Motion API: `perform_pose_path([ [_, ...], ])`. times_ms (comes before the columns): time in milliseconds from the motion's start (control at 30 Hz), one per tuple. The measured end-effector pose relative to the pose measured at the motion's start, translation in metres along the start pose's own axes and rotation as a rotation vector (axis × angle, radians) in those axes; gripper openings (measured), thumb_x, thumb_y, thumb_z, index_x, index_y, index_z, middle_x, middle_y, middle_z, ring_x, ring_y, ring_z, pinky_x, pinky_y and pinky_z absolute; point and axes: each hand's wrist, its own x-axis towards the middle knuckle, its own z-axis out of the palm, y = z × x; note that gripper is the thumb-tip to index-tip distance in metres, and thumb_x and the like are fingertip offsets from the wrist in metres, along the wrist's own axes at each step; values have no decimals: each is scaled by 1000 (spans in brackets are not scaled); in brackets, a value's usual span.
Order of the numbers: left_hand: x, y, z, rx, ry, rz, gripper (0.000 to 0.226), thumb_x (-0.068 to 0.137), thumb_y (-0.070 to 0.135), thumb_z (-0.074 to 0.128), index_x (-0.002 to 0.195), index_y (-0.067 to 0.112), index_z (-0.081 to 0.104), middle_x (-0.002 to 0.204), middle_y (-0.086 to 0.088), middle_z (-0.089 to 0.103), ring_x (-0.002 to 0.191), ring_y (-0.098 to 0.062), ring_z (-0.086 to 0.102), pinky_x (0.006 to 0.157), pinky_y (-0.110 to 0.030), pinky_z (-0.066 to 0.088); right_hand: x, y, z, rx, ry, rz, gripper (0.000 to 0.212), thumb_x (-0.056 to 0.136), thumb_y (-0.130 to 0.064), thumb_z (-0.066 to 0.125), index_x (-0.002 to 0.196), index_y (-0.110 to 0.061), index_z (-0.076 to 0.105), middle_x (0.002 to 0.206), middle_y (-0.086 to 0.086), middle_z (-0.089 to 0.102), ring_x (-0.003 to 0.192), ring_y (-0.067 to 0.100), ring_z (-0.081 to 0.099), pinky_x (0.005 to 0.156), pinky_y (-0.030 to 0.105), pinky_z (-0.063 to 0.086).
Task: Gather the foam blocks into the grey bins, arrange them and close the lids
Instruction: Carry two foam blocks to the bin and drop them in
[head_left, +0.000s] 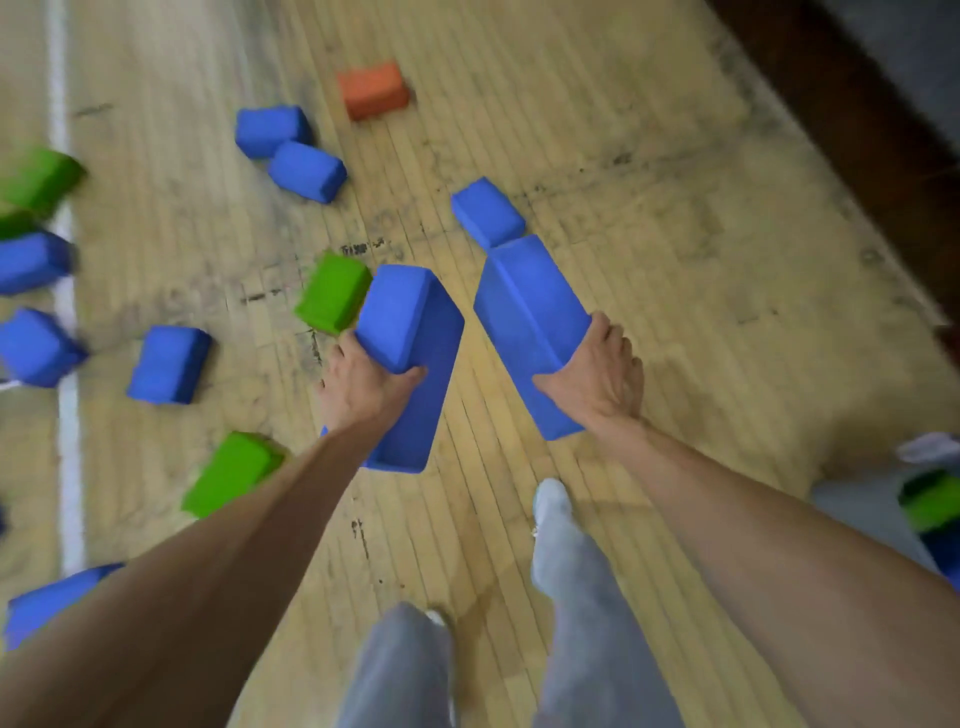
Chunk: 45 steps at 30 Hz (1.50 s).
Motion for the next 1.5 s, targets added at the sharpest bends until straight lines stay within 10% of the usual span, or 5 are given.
perform_pose_path([
  [500, -257, 136, -140, -215, -111, 641, 94, 58, 49, 81, 136, 19, 38, 130, 0, 47, 122, -24, 47, 102, -50, 39, -260, 107, -248, 444, 596, 266, 91, 64, -42, 80, 138, -16, 33, 135, 2, 45, 121, 26, 50, 91, 37, 42],
  [1067, -603, 318, 163, 238, -579, 995, 95, 63, 47, 81, 142, 18, 35, 134, -7, 44, 125, -30, 45, 106, -48, 35, -455, 558, -313, 447, 668, 934, 92, 66, -42, 81, 140, -16, 33, 136, 4, 44, 120, 29, 51, 93, 42, 44],
  [1500, -588, 490, 356, 322, -731, 939, 89, 68, 47, 79, 139, 15, 36, 136, -8, 42, 124, -32, 44, 105, -47, 33, -296, 710, -340, 426, 581, 1134, 96, 65, -46, 80, 140, -13, 32, 133, 5, 46, 121, 28, 50, 99, 44, 43],
])
